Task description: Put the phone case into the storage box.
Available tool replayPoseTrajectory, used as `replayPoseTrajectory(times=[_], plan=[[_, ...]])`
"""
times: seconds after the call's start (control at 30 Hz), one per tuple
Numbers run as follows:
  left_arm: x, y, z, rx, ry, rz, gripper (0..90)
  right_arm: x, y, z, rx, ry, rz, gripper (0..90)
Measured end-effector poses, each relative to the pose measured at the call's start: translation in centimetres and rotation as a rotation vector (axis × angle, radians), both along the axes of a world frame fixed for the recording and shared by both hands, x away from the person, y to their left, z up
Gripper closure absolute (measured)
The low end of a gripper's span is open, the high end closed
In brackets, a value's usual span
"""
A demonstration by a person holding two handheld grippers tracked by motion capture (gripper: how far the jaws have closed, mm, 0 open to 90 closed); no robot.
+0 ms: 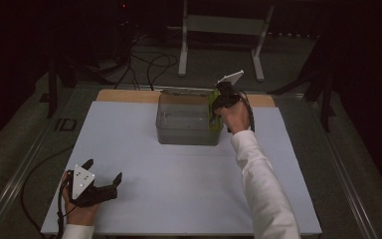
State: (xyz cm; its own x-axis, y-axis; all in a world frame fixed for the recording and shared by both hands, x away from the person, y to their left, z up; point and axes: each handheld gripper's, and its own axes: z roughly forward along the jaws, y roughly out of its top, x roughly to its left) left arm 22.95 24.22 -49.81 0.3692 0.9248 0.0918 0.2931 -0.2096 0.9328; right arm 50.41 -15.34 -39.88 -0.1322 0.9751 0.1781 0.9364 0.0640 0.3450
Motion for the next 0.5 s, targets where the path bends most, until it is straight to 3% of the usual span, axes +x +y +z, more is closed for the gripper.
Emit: replayPoseTrajectory(times=[0.5], plan=[[0.0, -0.03, 0.0, 0.002, -0.001, -0.002, 0.0, 0.22, 0.17, -1.12, -0.005, 0.017, -0.004, 77.3]])
